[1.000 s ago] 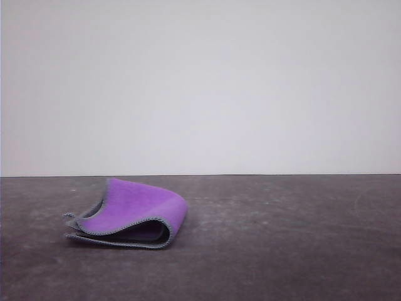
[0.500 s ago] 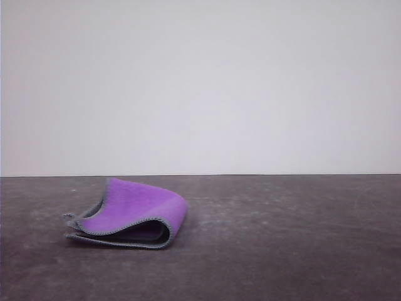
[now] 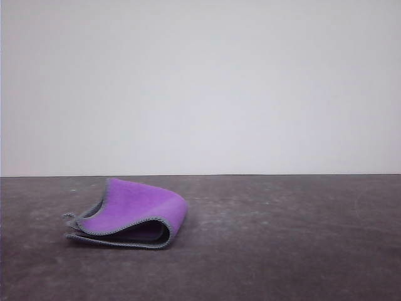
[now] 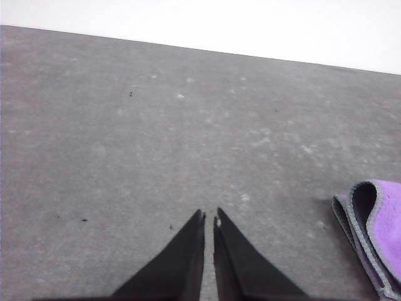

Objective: Fold clothes

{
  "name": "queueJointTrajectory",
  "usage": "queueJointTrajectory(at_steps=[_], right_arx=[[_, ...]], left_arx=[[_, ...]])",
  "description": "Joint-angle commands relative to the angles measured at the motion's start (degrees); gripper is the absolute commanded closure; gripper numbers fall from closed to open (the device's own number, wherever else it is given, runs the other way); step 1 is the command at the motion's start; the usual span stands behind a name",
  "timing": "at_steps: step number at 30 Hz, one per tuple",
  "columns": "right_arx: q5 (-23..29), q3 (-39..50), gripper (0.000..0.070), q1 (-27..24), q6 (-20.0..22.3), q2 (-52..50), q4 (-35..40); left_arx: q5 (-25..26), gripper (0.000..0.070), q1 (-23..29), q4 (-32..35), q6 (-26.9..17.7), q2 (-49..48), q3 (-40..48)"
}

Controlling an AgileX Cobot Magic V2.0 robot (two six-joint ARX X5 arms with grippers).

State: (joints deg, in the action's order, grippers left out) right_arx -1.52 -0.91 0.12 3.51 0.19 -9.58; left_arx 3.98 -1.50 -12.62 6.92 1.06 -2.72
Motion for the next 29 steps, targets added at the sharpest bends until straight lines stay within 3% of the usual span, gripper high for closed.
queueJointTrajectory(at_steps=[1,29], right_arx=[[0.1,0.2,0.0694,0.1,-0.7,0.0,0.8],[0.1,0.2,0.0694,0.1,-0.7,0.0,0.8]], left_arx=[[0.0,0.0684,0.1,-1.5,0.0,-0.1,0.5],[0.0,0.0684,0.1,-1.5,0.1,-0.1,0.5]])
